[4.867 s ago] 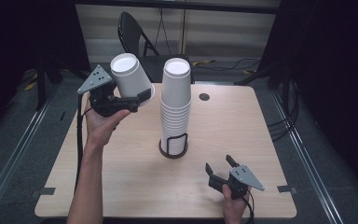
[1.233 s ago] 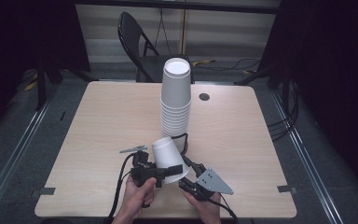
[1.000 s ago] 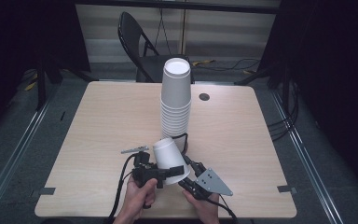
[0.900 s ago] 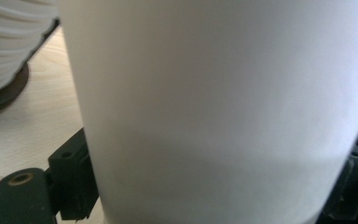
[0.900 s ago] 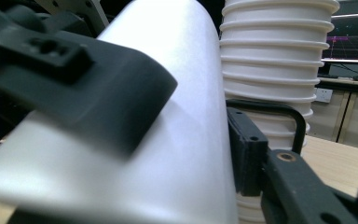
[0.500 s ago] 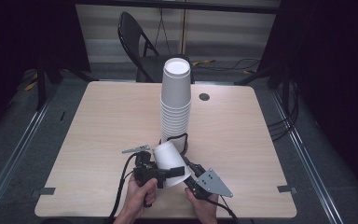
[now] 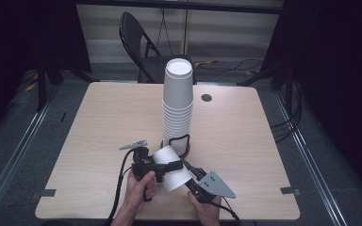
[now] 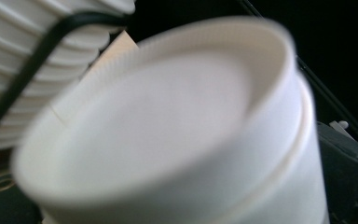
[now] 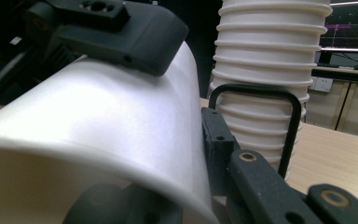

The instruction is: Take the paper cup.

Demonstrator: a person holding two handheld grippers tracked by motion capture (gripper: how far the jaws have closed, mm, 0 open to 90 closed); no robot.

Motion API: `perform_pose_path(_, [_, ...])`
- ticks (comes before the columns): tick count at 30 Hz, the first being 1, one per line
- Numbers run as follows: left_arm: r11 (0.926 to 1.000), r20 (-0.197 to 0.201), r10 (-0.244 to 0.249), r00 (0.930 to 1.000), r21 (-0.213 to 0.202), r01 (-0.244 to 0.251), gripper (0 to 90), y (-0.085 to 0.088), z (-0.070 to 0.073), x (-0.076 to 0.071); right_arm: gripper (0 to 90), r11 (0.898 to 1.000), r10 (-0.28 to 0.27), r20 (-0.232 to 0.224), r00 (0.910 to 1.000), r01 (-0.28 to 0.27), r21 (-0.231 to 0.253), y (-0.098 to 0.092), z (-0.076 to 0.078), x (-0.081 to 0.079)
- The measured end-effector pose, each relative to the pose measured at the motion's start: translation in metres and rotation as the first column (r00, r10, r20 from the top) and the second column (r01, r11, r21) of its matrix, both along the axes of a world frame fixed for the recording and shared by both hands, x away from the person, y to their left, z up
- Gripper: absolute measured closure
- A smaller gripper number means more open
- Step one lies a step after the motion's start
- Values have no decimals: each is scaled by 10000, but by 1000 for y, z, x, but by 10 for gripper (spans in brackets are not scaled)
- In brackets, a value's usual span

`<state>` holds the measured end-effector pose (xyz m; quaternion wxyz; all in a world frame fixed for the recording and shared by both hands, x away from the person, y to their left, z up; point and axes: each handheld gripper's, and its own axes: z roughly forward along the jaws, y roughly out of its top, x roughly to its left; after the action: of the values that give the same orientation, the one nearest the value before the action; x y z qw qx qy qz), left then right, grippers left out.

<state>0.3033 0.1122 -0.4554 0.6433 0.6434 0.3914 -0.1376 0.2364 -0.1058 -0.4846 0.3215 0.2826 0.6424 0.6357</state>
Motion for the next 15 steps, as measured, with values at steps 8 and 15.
perform_pose_path(8, [9992,490,385,9981,-75,-382,99,11,-1,9,864,9995,304,-578,9979,-307,-35,0,-1,-1])
perform_pose_path(15, [9971,873,752,9933,21,-757,82,16,-3,14,864,9987,477,-928,9945,-492,-147,-2,-2,-3])
